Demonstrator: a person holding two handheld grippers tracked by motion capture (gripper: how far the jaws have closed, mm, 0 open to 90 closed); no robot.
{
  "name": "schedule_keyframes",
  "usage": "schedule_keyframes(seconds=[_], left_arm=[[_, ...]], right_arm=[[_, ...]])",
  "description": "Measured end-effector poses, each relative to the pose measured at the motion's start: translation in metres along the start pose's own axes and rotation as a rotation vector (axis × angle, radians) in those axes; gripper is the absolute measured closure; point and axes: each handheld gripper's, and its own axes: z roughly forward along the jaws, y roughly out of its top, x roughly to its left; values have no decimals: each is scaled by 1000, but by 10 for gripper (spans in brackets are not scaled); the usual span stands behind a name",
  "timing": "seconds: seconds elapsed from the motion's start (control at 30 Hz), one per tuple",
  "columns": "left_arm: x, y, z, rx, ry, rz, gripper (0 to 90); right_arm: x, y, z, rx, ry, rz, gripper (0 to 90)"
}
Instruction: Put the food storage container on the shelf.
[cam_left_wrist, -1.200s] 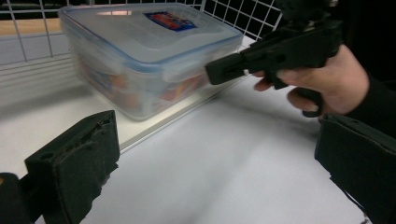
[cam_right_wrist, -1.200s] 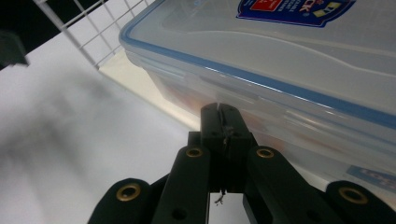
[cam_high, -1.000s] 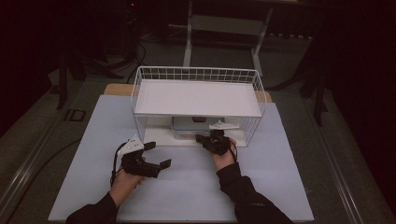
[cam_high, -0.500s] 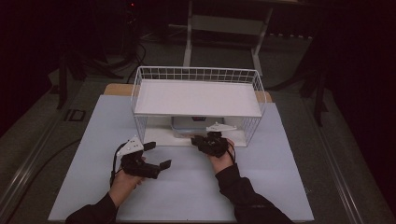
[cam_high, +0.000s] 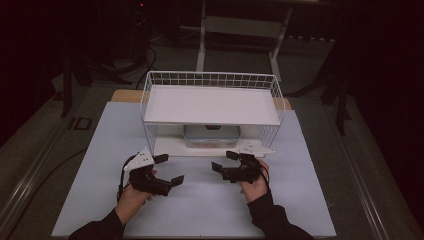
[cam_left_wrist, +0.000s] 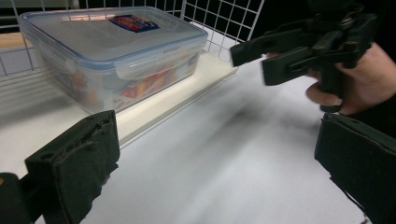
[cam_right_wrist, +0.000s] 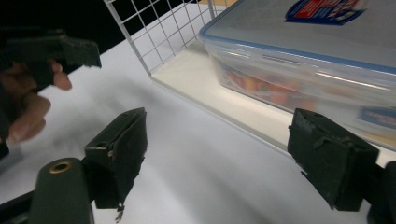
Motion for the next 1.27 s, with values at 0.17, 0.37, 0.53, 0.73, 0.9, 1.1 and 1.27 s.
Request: schedule_keyframes(seconds=[0.17, 0.37, 0.53, 0.73, 0.9, 1.1, 1.27], left_arm=[[-1, -1, -4, 2, -4, 8, 0], [-3, -2, -7, 4, -7, 15, 0], [-5, -4, -9, 5, -12, 26, 0], [-8, -6, -12, 10, -21, 33, 0], [-9, -10, -15, 22, -24, 33, 0], [-11, -12, -15, 24, -29, 41, 0], [-12, -13, -13, 28, -31, 51, 0]], right_arm=[[3, -10, -26, -27, -17, -17, 173], [4, -19, -45, -59, -35, -25, 171], [3, -25, -55, -61, -43, -39, 171], [0, -36, -72, -59, -66, -42, 171], [-1, -43, -87, -55, -114, -62, 173], [-6, -54, -97, -30, -135, -43, 174], [-8, -56, -97, -22, -141, -45, 174]])
